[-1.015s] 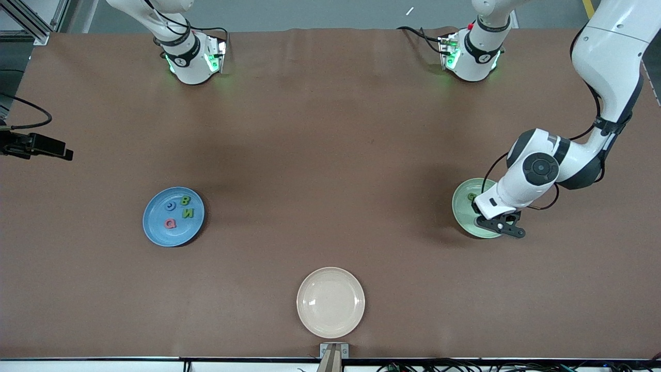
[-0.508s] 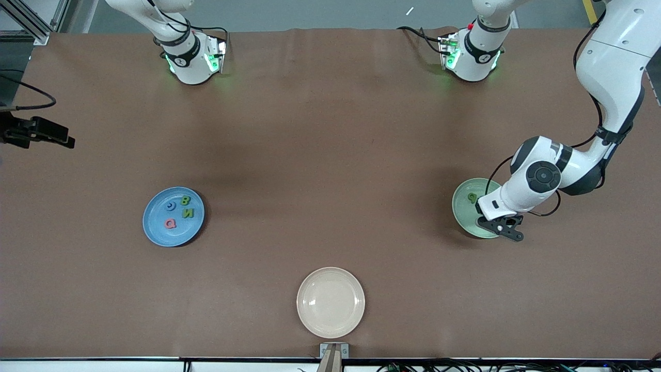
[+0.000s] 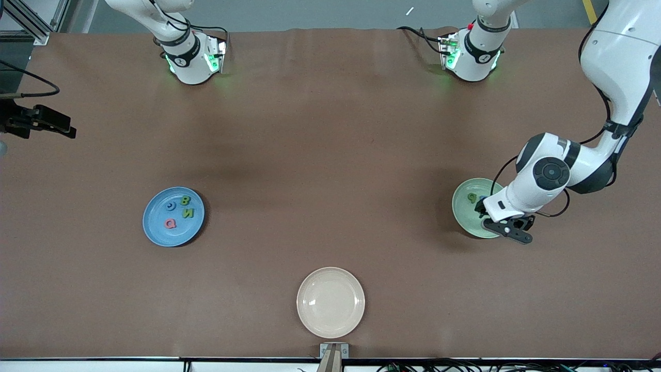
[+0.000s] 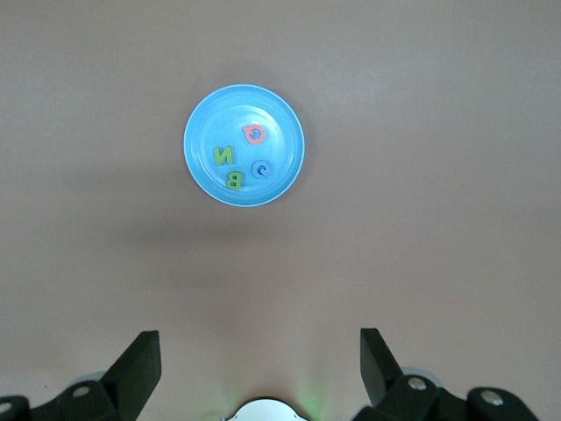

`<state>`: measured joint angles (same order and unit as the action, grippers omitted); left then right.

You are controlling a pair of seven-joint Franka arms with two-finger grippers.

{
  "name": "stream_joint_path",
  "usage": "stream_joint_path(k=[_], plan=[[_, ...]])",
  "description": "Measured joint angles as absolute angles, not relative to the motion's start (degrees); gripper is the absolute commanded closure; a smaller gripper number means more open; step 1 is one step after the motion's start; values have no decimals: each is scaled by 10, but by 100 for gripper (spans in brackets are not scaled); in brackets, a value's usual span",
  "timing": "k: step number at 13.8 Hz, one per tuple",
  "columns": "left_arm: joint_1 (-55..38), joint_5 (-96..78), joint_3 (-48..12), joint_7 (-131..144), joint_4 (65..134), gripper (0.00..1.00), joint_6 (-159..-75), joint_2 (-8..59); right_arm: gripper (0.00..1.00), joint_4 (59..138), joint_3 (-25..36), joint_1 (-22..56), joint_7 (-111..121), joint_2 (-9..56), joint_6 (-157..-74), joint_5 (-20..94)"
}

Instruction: Sort uppercase to blue plate, lowercase to green plate

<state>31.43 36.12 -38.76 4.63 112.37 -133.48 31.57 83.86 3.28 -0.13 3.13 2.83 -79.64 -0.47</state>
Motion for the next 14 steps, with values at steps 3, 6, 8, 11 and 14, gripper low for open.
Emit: stream_joint_path(k=[3, 6, 8, 11, 14], plan=[[371, 308, -444, 46, 1122, 0, -1267, 266, 0, 842, 33, -1, 31, 6, -792, -5], [402, 295, -468, 46, 1125, 0, -1255, 243, 0, 855, 33, -1, 31, -11, -787, -5], [408, 291, -468, 46, 1125, 0, -1255, 243, 0, 862, 34, -1, 31, -15, -789, -5], [427, 266, -473, 46, 1119, 0, -1256, 243, 0, 866, 34, -1, 31, -15, -793, -5], [427, 244, -479, 44, 1089, 1, -1238, 243, 0, 869, 34, -1, 31, -19, -806, -5]])
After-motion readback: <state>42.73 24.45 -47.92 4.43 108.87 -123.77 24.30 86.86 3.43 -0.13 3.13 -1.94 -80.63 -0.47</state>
